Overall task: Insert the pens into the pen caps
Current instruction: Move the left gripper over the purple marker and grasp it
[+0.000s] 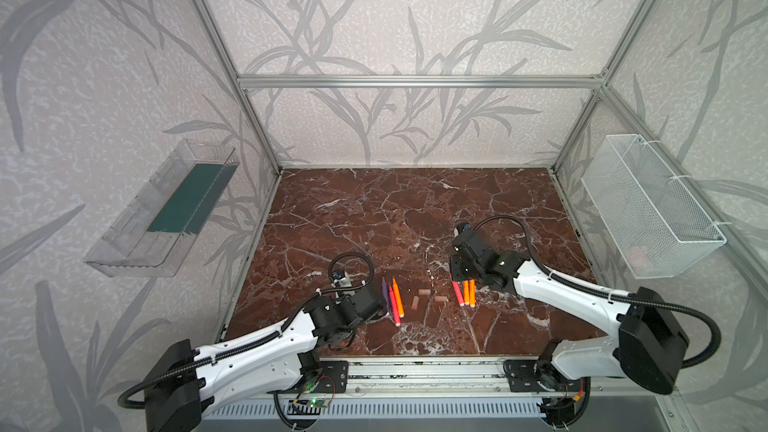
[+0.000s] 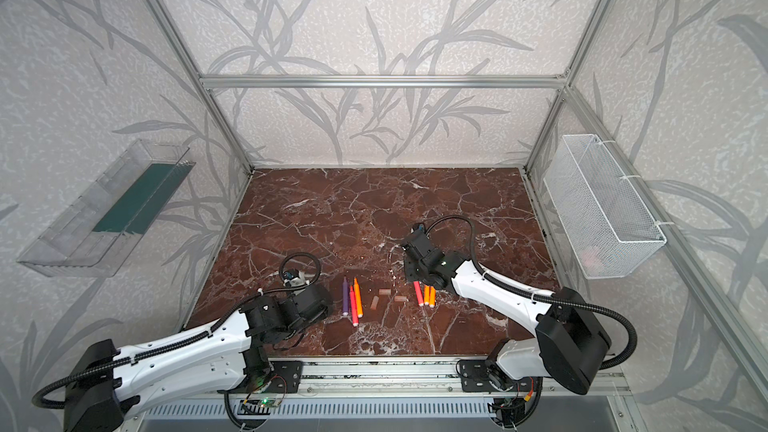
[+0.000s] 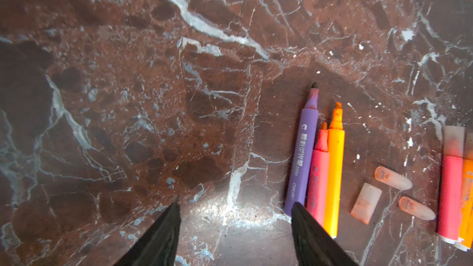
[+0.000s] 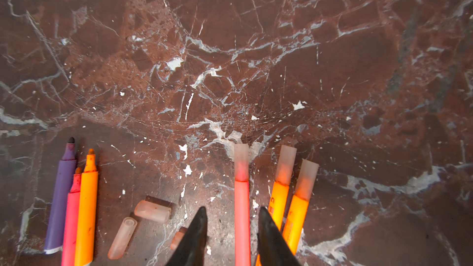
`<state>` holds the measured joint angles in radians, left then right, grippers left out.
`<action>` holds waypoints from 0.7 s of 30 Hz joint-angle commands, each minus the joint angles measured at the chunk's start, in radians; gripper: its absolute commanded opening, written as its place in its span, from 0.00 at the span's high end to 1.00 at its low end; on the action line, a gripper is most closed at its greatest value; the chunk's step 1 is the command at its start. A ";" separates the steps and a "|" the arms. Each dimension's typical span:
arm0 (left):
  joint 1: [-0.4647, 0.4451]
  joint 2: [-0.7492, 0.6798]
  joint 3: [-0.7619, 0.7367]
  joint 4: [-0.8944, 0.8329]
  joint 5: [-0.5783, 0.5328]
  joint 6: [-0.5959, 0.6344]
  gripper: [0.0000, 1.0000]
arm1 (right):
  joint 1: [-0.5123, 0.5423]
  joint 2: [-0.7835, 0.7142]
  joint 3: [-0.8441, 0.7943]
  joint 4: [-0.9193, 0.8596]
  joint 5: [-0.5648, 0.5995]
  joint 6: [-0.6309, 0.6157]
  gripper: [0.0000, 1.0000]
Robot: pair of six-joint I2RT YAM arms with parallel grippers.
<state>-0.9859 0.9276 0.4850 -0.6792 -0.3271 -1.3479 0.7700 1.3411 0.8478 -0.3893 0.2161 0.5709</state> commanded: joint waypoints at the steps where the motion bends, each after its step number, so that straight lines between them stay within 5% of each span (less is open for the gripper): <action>1: 0.003 0.031 -0.008 0.028 0.040 0.003 0.34 | -0.006 -0.057 -0.032 0.004 0.001 -0.005 0.65; 21: -0.046 0.262 0.086 0.136 0.077 0.056 0.48 | -0.006 -0.070 -0.078 0.083 -0.041 -0.006 0.61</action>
<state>-1.0225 1.1675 0.5388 -0.5575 -0.2504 -1.2945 0.7700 1.2606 0.7746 -0.3248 0.1883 0.5705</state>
